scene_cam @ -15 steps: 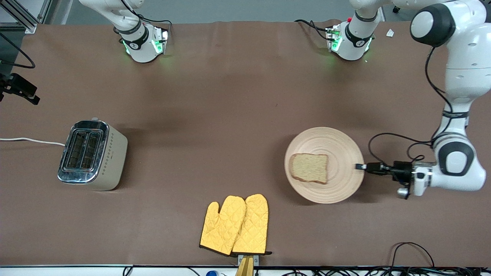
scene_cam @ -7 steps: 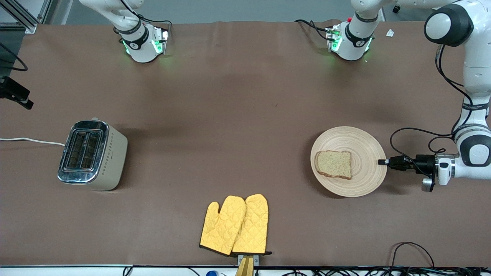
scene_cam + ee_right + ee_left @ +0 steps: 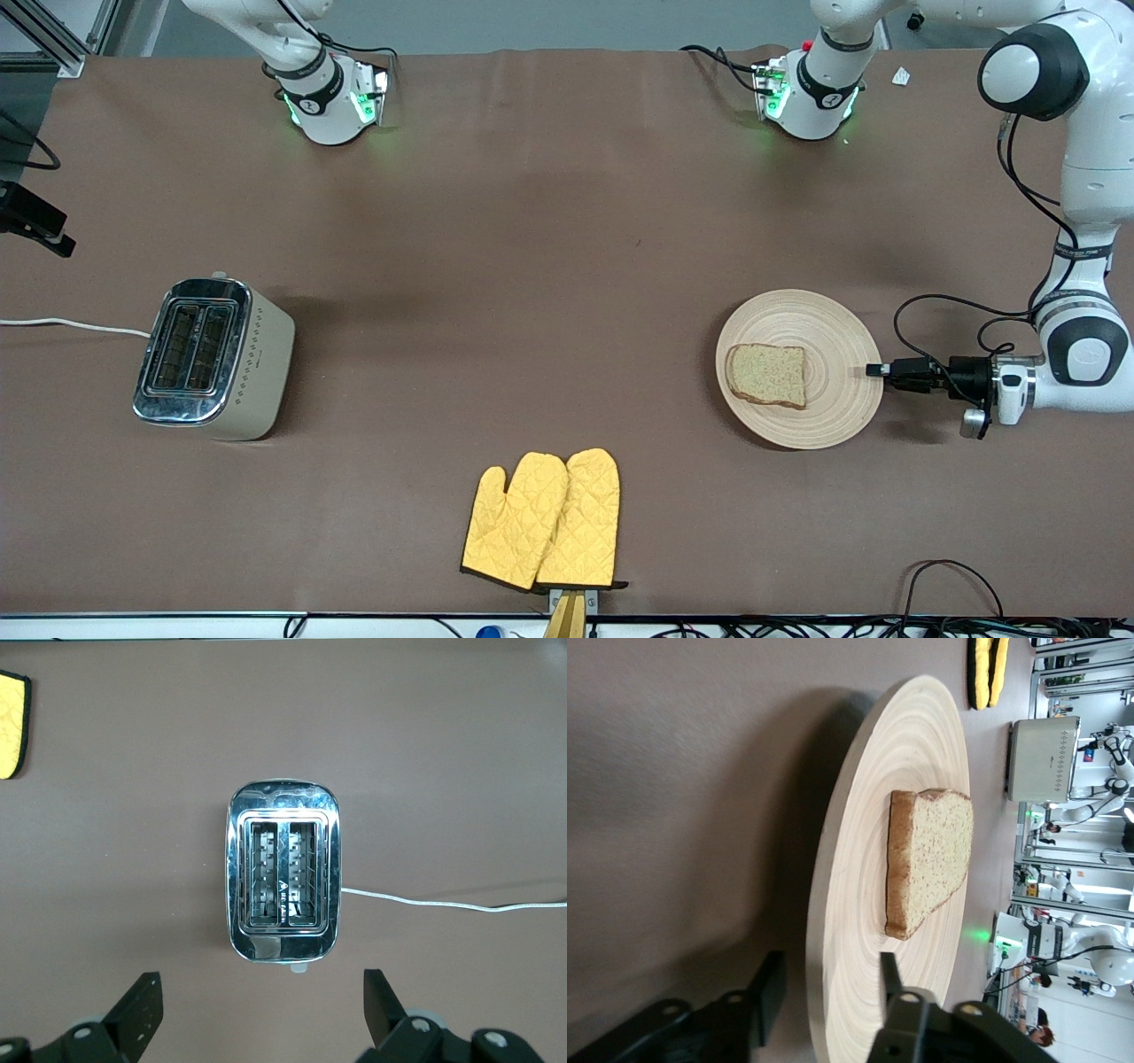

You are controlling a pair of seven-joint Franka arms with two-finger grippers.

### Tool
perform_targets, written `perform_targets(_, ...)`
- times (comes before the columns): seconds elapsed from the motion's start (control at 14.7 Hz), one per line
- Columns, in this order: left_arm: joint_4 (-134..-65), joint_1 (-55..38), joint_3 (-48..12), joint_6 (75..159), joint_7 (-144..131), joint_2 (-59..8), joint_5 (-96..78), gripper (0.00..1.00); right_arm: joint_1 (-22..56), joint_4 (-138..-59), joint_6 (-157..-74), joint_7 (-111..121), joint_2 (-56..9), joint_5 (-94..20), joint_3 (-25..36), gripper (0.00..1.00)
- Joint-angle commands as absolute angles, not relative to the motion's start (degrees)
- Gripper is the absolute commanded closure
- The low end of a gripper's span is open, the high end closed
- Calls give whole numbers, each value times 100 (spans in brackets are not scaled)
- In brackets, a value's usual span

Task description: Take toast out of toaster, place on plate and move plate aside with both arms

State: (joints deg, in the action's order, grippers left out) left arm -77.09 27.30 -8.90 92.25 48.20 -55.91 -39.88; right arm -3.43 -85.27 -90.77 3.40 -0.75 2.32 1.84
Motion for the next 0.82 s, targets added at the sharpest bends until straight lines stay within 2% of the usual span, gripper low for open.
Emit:
perform_targets(0.0,-7507,2637,-677,9193,4642,-5091,-3256,0,-422,-8429,-8974,422,-123,149,141,0)
perform_targets(0.2,-7181,2515,-738,9211,4317,-4468,-2140,0,-422,-8429,-8965,422,-123,149,141,0)
perform_targets(0.48,-7216,1777,-747,9316,3335,-3255,-1136,0,-422,-8429,-8947,422,-123,141,141,0)
perform_targets(0.75,-7304,1065,-782,9036,2200,-2384,-662,0,-422,-8429,-8938,422,-123,141,141,0)
